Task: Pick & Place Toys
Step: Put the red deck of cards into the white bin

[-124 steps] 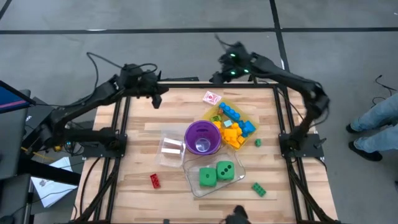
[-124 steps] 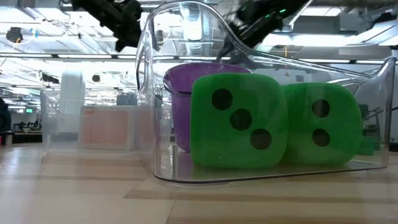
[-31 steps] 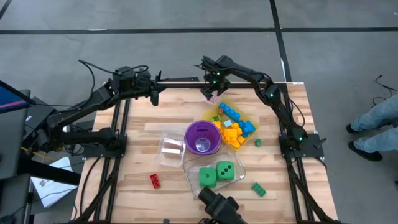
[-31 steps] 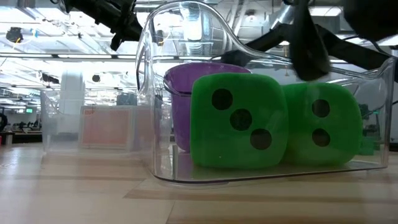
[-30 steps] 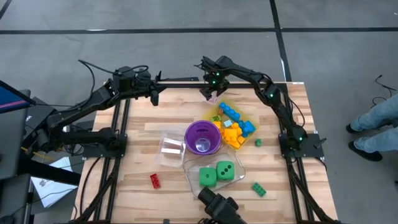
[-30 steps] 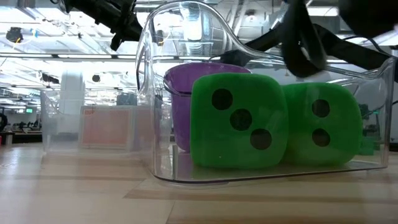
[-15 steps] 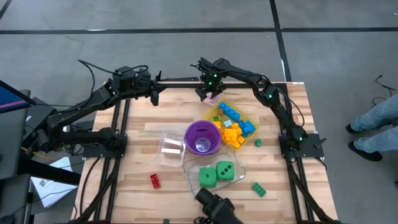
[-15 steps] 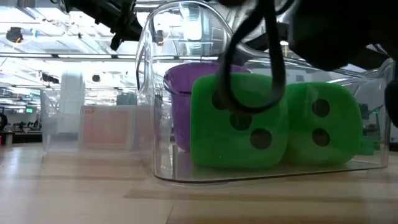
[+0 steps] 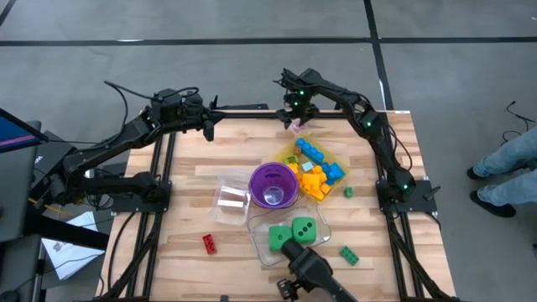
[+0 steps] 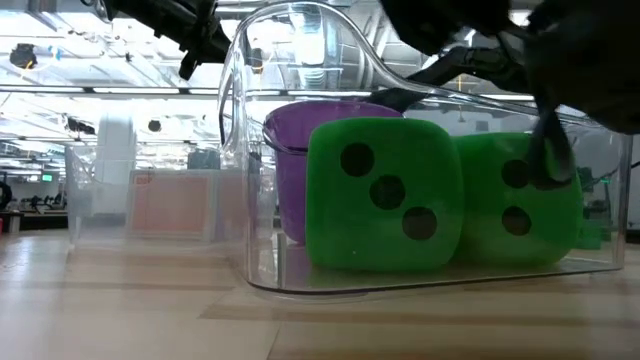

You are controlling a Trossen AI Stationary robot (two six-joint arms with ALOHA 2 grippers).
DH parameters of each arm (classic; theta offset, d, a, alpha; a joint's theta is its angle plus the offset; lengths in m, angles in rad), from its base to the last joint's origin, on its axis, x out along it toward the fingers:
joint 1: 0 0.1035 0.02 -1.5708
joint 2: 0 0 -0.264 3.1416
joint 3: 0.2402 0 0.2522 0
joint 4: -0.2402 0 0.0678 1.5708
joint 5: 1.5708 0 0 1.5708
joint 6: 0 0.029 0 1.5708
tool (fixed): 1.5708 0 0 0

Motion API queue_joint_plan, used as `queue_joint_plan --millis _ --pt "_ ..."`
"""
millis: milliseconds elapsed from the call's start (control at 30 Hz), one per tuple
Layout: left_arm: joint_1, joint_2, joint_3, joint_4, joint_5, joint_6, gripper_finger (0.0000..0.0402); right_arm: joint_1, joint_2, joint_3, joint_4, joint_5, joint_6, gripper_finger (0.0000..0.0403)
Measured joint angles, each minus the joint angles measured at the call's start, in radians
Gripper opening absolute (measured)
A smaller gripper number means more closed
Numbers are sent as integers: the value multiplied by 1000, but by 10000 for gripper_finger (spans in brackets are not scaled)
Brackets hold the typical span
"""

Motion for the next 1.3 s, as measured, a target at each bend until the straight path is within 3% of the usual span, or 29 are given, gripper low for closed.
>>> queue_joint_plan --millis 733,967,1133,1300 --pt "0 0 0 22 -38 -19 2 -44 0 -1 -251 117 -159 342" --pt "0 0 0 21 -48 -19 2 -53 0 -1 -224 121 -133 342" --pt "0 0 0 21 -48 -44 2 -48 -3 -1 -222 212 -122 342" --pt "0 0 0 21 -48 -43 2 -38 -17 -1 -224 233 -132 342"
